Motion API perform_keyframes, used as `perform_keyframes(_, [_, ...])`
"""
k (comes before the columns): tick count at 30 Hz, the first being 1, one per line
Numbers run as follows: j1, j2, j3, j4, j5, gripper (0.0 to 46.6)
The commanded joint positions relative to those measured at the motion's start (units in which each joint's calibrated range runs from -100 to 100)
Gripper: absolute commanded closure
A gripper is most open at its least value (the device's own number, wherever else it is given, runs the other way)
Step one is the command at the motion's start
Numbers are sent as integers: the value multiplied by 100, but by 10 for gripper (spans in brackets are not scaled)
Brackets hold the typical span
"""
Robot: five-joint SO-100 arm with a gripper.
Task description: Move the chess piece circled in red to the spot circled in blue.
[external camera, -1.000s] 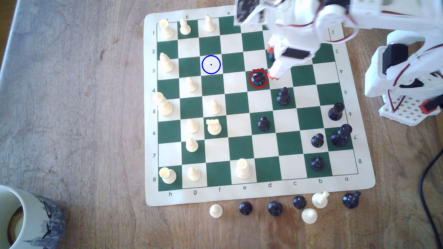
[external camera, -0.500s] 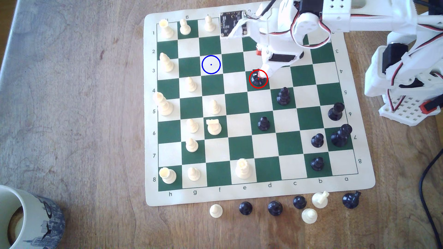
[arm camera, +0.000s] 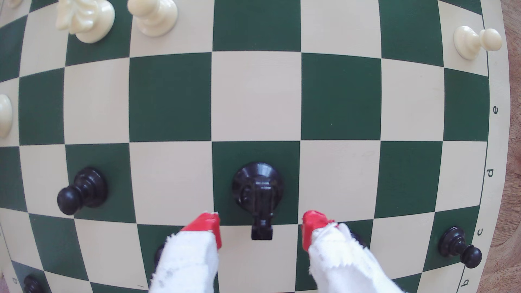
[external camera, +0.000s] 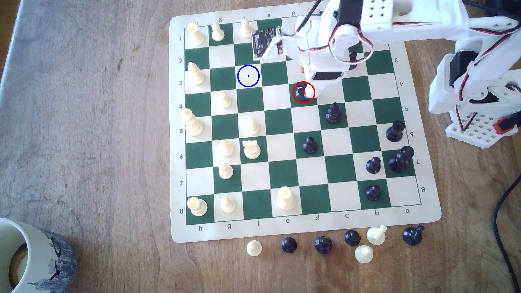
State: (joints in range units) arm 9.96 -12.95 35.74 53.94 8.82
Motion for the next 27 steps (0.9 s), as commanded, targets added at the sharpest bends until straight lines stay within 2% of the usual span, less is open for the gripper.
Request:
perform_keyframes(1, [33, -21, -274, -202, 5, 305])
perform_keyframes(22, [-92, 284, -129, -399, -10, 311])
perform_keyframes(27, [-131, 250, -129, -292, 0, 328])
